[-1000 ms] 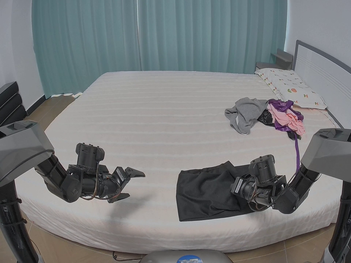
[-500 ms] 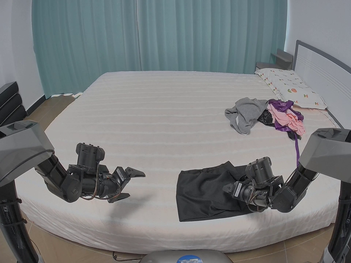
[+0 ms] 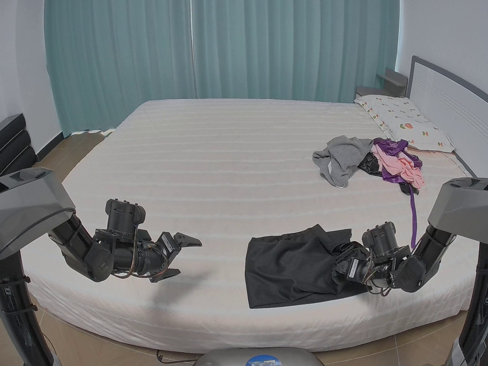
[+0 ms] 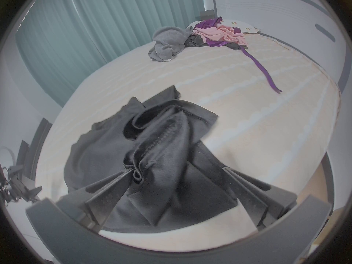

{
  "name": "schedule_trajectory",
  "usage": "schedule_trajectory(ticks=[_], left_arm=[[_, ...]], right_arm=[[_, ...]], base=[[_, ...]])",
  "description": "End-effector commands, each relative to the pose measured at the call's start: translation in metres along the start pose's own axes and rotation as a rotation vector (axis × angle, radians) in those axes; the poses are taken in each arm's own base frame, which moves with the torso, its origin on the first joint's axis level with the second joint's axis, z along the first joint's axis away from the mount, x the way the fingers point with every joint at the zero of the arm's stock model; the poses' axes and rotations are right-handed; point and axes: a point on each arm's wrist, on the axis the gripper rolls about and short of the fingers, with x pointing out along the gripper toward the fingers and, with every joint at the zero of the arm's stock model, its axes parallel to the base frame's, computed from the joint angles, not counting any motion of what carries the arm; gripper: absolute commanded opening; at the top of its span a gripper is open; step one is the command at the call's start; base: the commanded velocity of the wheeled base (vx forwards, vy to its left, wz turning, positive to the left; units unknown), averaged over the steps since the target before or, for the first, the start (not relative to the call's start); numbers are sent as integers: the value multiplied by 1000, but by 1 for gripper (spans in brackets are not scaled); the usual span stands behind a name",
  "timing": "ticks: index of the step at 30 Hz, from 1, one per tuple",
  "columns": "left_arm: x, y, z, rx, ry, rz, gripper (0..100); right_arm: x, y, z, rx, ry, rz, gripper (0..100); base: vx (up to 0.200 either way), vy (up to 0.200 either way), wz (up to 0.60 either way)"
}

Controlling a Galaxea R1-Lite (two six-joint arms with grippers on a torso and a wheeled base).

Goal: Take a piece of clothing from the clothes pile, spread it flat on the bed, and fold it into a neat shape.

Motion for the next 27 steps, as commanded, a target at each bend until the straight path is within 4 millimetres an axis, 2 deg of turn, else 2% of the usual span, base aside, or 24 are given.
schedule_trajectory(ticks=[1,4,5,8,14,16,22,27], left_arm=[[1,1,0,-1,1,1,100],[0,0,0,-1,1,1,100],[1,0,0,-1,0,0,100],[1,0,0,-1,0,0,100],[1,0,0,-1,0,0,100],[1,0,0,-1,0,0,100],[1,0,0,-1,0,0,100],[1,0,0,-1,0,0,100]], right_arm=[[-14,-23,6,-7,-14,-40,100],[-18,-26,9,-8,-21,-44,100],[-33,-36,16,-17,-50,-51,100],[-45,-48,20,-39,-64,-71,100],[-48,-69,30,-39,-85,-107,100],[-48,-67,32,-33,-90,-83,100],[-46,-46,29,11,-96,92,100],[-40,-28,18,27,-51,202,100]], base=[[0,0,0],[0,0,0],[0,0,0],[0,0,0],[0,0,0],[0,0,0],[0,0,0],[0,0,0]])
